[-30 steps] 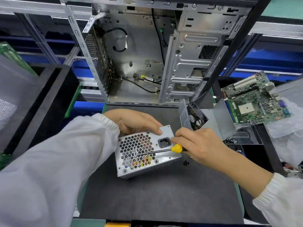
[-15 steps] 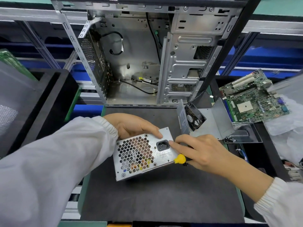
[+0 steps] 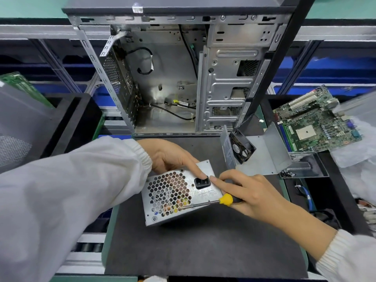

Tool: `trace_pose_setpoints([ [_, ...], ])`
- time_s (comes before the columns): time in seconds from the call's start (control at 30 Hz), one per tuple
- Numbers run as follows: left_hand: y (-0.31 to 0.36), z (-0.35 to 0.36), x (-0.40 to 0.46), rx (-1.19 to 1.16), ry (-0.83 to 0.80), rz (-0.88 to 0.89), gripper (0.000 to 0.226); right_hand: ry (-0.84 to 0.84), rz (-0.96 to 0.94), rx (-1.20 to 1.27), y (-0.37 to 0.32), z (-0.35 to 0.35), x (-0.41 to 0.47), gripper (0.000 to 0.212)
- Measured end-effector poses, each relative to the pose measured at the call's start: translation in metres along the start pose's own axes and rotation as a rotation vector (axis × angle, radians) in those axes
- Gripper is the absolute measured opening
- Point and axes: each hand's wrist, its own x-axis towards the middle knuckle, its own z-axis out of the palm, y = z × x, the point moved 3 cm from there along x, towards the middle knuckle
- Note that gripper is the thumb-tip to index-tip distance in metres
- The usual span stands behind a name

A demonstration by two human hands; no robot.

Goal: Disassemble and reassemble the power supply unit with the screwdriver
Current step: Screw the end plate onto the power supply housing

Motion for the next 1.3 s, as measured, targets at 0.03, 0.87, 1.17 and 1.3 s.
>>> trace_pose_setpoints([
  [0.03, -0.001, 0.000, 0.000, -0.003, -0.004, -0.001, 0.035, -0.001, 0.002, -0.013, 0.000, 0.001, -0.001, 0.059],
  [0.87, 0.001, -0.005, 0.000, 0.030, 0.046, -0.031, 0.031, 0.035, 0.034, -0.086, -0.005, -0.003, -0.003, 0.062],
  [1.17, -0.016, -0.016, 0.006, -0.047, 0.164, 0.129, 0.048, -0.002, 0.056, -0.094, -0.003, -0.005, 0.008, 0.056],
  [1.3, -0.019, -0.017, 0.005, -0.071, 0.149, 0.171, 0.042, -0.003, 0.054, -0.095, -0.002, -0.003, 0.008, 0.058],
])
